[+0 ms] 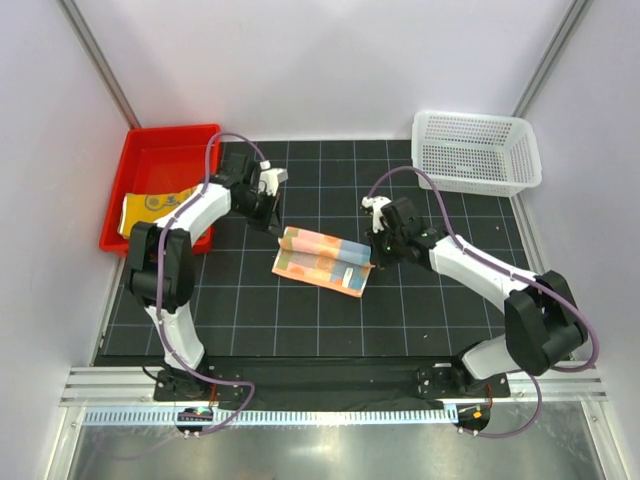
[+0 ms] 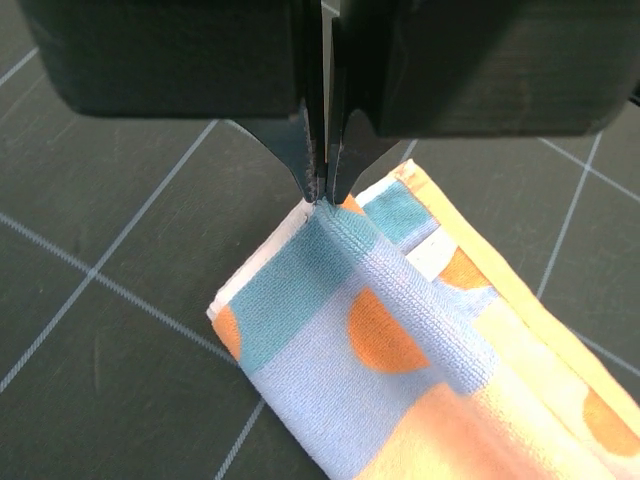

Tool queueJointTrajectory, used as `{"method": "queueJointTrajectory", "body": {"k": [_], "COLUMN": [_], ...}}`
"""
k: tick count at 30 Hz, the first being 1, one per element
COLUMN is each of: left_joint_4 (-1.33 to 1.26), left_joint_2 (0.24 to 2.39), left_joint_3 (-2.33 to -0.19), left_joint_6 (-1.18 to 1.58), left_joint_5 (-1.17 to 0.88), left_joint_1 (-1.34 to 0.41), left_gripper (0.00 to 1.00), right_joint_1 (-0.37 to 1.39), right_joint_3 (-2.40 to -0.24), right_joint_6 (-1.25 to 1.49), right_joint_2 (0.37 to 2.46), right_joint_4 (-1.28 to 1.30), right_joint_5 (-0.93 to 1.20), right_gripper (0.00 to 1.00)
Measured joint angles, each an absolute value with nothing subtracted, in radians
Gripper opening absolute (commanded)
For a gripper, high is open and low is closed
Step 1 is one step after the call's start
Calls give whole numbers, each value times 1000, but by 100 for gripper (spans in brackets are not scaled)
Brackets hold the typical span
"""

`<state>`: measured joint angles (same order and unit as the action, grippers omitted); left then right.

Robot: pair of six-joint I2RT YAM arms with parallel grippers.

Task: Fold and stack the towels
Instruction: Fold the towel

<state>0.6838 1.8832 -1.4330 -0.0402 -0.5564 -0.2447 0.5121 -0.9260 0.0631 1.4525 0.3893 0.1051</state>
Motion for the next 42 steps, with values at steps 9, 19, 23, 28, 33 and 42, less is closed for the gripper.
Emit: {"method": "queueJointTrajectory", "body": {"k": [9, 19, 23, 28, 33, 42], "left_joint_4": [661, 628, 612, 591, 587, 516], "left_joint_2": [1823, 1791, 1764, 1755, 1709, 1658], "left_joint_3": [-1316, -1269, -1245, -1224, -1214, -1218], "left_joint_6": [-12, 7, 20, 38, 103, 321], "left_joint_5": [-507, -462, -427, -350, -221, -274], "left_joint_1": [-255, -266, -282, -299, -299, -324], "left_gripper": [0, 0, 8, 21, 26, 28], "right_joint_1": [541, 588, 603, 622, 633, 634], "right_joint_3": [-871, -818, -808, -796, -791, -764], "right_joint_6": [122, 181, 197, 222, 258, 438], "right_joint_2": [1396, 1396, 1396, 1396, 1396, 1397], "right_joint_4": [373, 360, 359, 358, 366, 289], "right_joint_5": [105, 106, 104, 113, 163, 201], "right_gripper": [1, 2, 11, 23, 38, 33]}}
